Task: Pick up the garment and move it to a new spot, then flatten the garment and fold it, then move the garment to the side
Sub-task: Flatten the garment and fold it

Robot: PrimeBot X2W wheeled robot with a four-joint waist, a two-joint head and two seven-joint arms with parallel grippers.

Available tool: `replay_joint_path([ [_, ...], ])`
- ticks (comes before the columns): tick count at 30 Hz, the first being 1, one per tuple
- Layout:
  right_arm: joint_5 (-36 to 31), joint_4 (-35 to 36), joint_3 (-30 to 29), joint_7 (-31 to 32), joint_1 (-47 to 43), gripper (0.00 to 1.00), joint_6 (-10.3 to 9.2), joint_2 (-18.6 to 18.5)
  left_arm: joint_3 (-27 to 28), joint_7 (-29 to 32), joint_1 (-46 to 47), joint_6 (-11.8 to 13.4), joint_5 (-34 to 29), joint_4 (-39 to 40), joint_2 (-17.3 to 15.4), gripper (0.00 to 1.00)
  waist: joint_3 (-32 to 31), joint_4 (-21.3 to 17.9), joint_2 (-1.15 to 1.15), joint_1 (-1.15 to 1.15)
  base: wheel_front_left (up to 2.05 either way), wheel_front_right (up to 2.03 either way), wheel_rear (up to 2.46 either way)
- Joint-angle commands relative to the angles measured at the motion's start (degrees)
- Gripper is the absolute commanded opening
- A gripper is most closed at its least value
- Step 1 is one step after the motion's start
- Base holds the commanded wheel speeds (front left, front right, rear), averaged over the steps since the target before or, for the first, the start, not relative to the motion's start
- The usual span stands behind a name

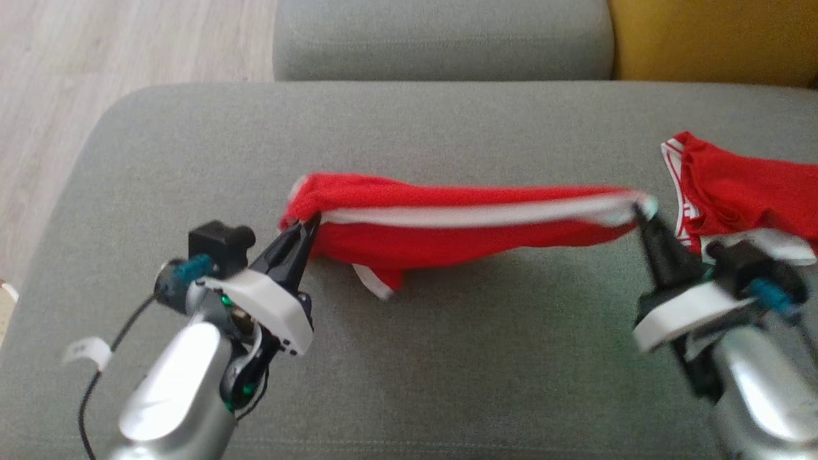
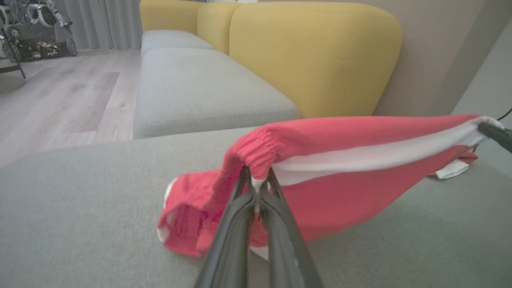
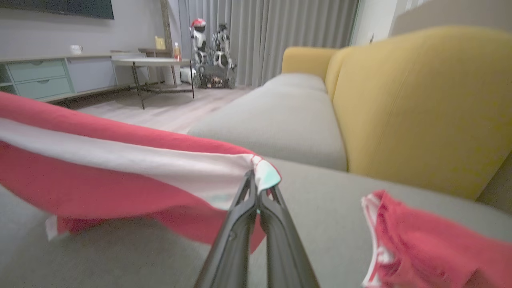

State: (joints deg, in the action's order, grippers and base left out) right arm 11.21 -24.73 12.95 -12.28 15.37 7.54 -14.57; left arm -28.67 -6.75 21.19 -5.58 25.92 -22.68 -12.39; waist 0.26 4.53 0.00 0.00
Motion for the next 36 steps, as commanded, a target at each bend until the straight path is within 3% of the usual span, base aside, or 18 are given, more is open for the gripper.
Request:
replay_joint_path([
  [1,-1.6,3.9,-0.9,-1.2,3.8,0.0,-0.05,-1.8,2.4,1.4,2.7,-0.1,0.7,4.4,-2.3,0.0,-1.2,0.0,0.0,0.0,0.0,0.0,0.0],
  [9,-8.0,17.2,-10.2,-0.9,6.8,0.0,-0.05,-3.1,4.8,11.0,4.5,1.5,3.7,21.8,-5.9,0.0,-3.4,-0.3,0.0,0.0,0.0,0.0,0.0],
  [15,-11.1,29.2,-16.5,5.5,4.5,0.0,-0.05,-1.4,6.3,19.2,4.1,4.5,6.8,35.0,-7.4,0.0,-3.7,-0.2,0.0,0.0,0.0,0.0,0.0],
  [19,-11.1,33.2,-16.9,9.6,4.0,0.0,-0.05,-0.9,6.5,23.4,5.4,5.6,6.5,38.2,-9.1,0.0,-2.5,-0.2,0.0,0.0,0.0,0.0,0.0],
  [23,-9.7,31.7,-15.0,13.7,7.4,0.0,-0.05,-2.4,6.7,26.6,9.4,4.8,7.4,34.8,-10.0,0.0,0.3,-0.3,0.0,0.0,0.0,0.0,0.0],
  [28,-5.1,25.5,-9.1,16.6,20.9,0.0,-0.05,-5.2,7.8,27.9,20.5,2.8,7.8,25.5,-9.5,0.0,9.0,-1.2,0.0,0.0,0.0,0.0,0.0],
  [32,-3.5,16.7,-3.4,15.7,37.1,0.0,-0.05,-7.6,9.0,24.8,34.2,1.5,4.8,15.3,-9.4,0.0,17.0,-1.9,0.0,0.0,0.0,0.0,0.0],
  [36,-4.9,6.6,-0.9,11.0,52.9,0.0,-0.05,-7.8,9.5,18.2,47.3,0.8,1.0,5.2,-8.6,0.0,22.7,-2.0,0.0,0.0,0.0,0.0,0.0],
])
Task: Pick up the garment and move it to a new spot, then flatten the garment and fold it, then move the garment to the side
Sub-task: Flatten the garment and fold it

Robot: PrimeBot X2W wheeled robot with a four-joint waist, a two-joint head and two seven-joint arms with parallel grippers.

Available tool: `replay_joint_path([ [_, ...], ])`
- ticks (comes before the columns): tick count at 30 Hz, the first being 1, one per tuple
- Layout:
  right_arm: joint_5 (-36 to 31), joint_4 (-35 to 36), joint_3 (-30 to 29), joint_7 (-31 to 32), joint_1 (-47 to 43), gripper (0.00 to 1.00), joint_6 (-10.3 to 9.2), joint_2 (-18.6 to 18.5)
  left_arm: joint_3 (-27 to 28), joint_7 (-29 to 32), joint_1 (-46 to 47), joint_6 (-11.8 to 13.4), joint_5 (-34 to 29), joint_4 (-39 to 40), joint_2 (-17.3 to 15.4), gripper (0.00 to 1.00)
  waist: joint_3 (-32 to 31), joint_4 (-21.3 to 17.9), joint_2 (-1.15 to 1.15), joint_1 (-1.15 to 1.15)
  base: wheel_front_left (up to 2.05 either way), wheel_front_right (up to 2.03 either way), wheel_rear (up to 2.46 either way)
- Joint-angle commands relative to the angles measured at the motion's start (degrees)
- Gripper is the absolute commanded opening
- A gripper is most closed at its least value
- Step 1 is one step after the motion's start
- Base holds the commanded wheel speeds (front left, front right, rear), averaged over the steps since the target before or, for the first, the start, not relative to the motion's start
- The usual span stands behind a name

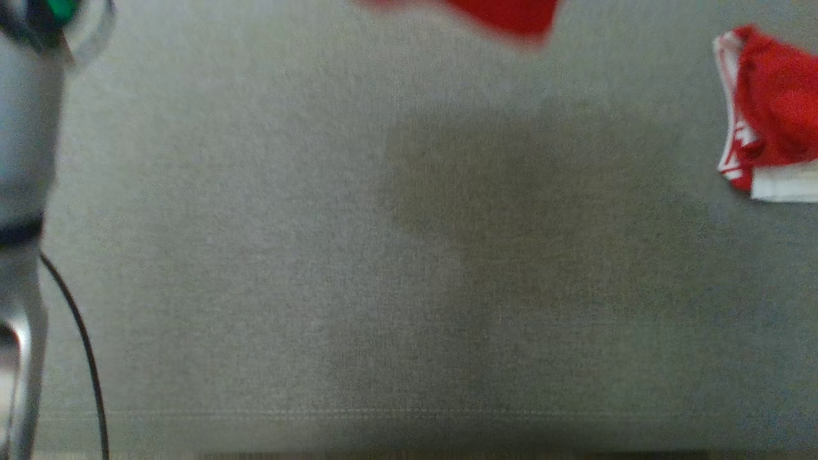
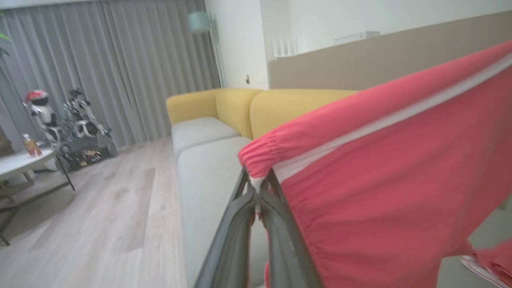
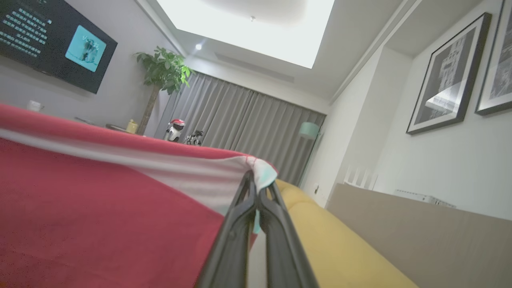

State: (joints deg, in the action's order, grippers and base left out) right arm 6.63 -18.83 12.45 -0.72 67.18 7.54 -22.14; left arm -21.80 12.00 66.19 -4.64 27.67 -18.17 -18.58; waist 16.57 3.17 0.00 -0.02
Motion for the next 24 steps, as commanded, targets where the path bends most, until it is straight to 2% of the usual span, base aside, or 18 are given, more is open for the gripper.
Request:
replay_joint_path([
  [1,-1.0,-1.8,-0.6,-2.2,4.0,0.0,-0.05,0.1,2.5,-2.6,4.8,-0.2,-1.7,-1.6,-2.0,0.0,7.3,-0.4,0.0,0.02,0.0,0.0,0.0],
  [6,-3.2,-13.6,-1.2,-8.8,9.9,0.0,-0.05,3.0,0.6,-11.2,10.1,-1.2,-3.7,-12.1,0.6,0.0,9.5,0.4,0.0,0.02,0.0,0.0,0.0],
  [11,-3.5,-23.8,2.2,-11.8,5.5,0.0,-0.05,4.8,-3.6,-16.7,6.9,-2.3,-4.0,-19.4,3.0,0.0,9.3,1.3,0.0,0.02,0.0,0.0,0.0],
  [12,-3.5,-23.8,2.2,-11.8,5.5,0.0,-0.05,4.8,-3.6,-16.7,6.9,-2.3,-4.0,-19.4,3.0,0.0,9.3,1.3,0.0,0.02,0.0,0.0,0.0],
  [18,-5.2,-32.6,9.2,-13.4,-3.0,0.0,-0.05,5.3,-11.4,-21.1,-3.0,-2.8,-3.9,-25.5,4.1,0.0,6.6,1.8,0.0,0.02,0.0,0.0,0.0],
  [24,-2.3,-39.5,14.8,-13.9,-10.9,0.0,-0.05,5.4,-22.1,-24.1,-14.5,-2.8,-1.3,-27.8,3.0,0.0,0.8,2.1,0.0,0.02,0.0,0.0,0.0],
])
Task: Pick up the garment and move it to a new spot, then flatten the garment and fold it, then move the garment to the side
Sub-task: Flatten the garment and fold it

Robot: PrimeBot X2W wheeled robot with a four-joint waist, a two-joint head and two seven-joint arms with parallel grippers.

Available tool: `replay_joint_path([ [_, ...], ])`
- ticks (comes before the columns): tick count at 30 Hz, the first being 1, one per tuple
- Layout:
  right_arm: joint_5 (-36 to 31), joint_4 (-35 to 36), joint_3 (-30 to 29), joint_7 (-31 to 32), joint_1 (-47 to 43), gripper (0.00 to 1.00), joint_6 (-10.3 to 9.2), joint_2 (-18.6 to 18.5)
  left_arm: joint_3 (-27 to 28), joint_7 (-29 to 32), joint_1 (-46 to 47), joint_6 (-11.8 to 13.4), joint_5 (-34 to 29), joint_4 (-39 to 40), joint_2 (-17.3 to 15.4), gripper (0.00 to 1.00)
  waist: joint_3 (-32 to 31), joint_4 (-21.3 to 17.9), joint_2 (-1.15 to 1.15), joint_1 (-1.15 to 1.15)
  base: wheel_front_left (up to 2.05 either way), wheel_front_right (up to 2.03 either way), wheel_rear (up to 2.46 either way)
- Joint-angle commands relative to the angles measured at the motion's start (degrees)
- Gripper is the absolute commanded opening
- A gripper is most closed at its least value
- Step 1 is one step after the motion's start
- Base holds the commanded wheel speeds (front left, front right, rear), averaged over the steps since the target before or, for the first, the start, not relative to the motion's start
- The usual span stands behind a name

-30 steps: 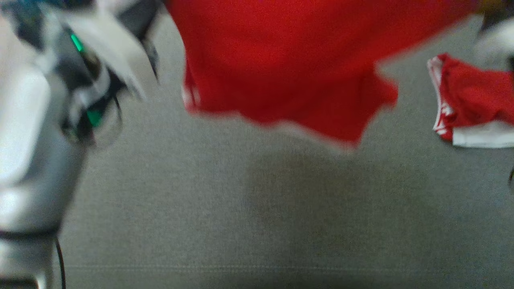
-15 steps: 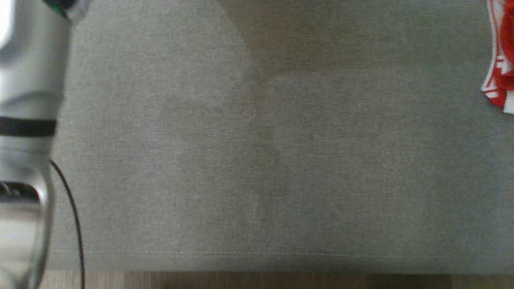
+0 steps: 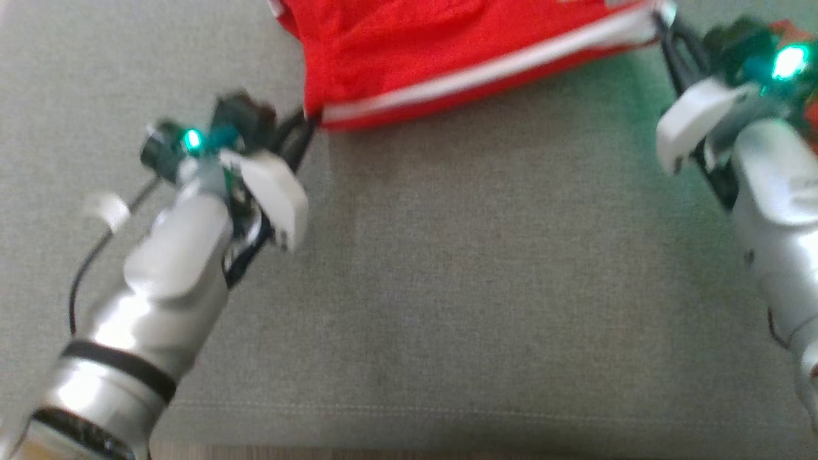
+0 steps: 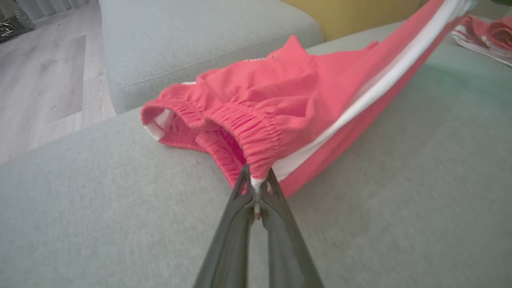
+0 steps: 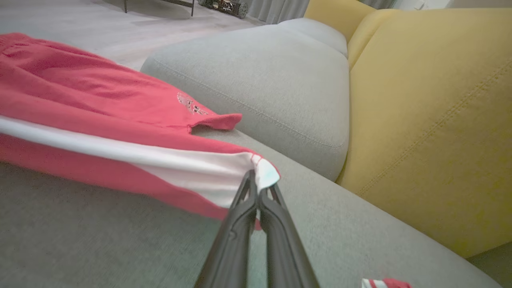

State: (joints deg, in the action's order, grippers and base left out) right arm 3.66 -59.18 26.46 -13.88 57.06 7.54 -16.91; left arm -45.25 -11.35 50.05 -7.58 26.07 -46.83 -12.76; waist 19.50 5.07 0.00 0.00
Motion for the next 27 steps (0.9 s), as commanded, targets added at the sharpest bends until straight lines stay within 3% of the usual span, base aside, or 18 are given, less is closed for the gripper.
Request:
replay_joint_path([
  [1,1.4,0.0,1.7,-0.8,-1.9,0.0,-0.05,-0.1,0.2,-1.0,0.3,0.1,0.6,0.7,-3.0,0.0,-3.1,0.3,0.0,0.0,0.0,0.0,0.0],
  [7,6.8,-2.9,8.8,0.7,-8.2,0.0,-0.05,-1.9,-4.6,-2.5,-6.2,0.1,1.5,-0.3,-3.7,0.0,-8.2,0.2,0.0,0.0,0.0,0.0,0.0],
  [14,15.4,0.2,18.4,4.7,-13.9,0.0,-0.05,-7.3,-6.2,-3.3,-11.3,0.2,1.3,-0.1,-3.4,0.0,-12.7,-0.6,0.0,0.0,0.0,0.0,0.0],
  [21,26.6,10.0,28.0,11.7,-19.0,0.0,-0.05,-15.6,-7.6,-3.5,-16.8,0.4,1.5,1.9,-3.1,0.0,-17.0,-1.8,0.0,0.0,0.0,0.0,0.0],
  [27,35.8,22.5,36.5,18.5,-21.9,0.0,-0.05,-25.3,-9.4,-1.1,-22.7,0.2,4.6,6.2,-3.6,0.0,-20.0,-2.8,0.0,0.0,0.0,0.0,0.0],
])
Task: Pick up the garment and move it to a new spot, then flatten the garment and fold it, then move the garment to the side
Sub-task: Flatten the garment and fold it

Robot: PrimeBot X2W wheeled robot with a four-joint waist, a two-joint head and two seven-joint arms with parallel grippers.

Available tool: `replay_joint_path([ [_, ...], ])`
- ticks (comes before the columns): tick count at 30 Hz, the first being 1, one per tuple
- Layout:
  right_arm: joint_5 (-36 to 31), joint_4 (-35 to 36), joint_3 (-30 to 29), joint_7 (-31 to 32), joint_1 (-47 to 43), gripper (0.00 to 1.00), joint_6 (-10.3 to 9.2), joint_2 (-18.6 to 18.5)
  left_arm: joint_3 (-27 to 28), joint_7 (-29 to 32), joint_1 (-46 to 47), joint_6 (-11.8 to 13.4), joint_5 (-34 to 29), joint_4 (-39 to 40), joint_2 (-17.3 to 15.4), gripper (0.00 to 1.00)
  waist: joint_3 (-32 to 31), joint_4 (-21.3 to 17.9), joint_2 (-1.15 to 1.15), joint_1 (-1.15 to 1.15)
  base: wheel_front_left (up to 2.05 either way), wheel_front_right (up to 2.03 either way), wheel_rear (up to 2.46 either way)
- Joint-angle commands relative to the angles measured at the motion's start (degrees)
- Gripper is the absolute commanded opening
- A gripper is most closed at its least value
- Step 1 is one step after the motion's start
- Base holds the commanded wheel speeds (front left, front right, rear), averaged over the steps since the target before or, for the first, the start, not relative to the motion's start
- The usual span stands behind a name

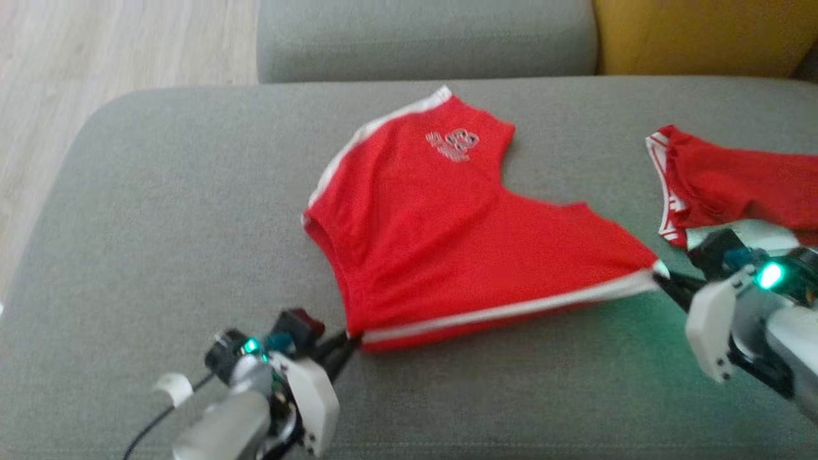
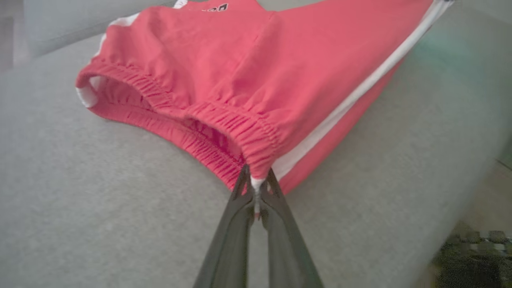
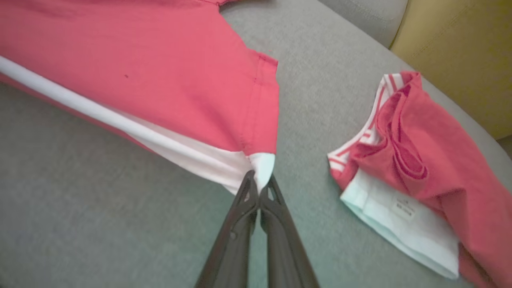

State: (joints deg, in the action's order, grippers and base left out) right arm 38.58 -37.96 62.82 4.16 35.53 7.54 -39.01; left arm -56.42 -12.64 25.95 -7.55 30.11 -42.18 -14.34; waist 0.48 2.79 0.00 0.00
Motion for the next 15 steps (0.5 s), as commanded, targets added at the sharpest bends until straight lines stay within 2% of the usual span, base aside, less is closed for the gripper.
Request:
replay_joint_path([
  [1,2.2,3.4,1.5,1.5,-0.7,0.0,-0.05,-5.0,1.3,0.8,0.5,0.2,1.1,2.7,-2.3,0.0,-1.3,-0.6,0.0,0.0,0.0,0.0,0.0],
  [3,4.9,7.5,3.6,4.1,-1.3,0.0,-0.05,-8.4,0.3,2.5,-1.4,0.1,2.3,5.5,-3.3,0.0,-1.8,-0.8,0.0,0.0,0.0,0.0,0.0],
  [4,4.9,7.5,3.6,4.1,-1.3,0.0,-0.05,-8.4,0.3,2.5,-1.4,0.1,2.3,5.5,-3.3,0.0,-1.8,-0.8,0.0,0.0,0.0,0.0,0.0],
  [11,11.3,19.3,7.5,12.6,-2.3,0.0,-0.05,-19.3,-2.2,8.6,-6.5,0.1,6.7,18.4,-8.4,0.0,-2.8,-0.4,0.0,0.0,0.0,0.0,0.0],
  [15,13.1,23.8,6.8,14.5,-0.9,0.0,-0.05,-22.8,-1.8,10.9,-7.5,0.4,8.5,25.4,-11.2,0.0,-2.6,0.4,0.0,0.0,0.0,0.0,0.0],
])
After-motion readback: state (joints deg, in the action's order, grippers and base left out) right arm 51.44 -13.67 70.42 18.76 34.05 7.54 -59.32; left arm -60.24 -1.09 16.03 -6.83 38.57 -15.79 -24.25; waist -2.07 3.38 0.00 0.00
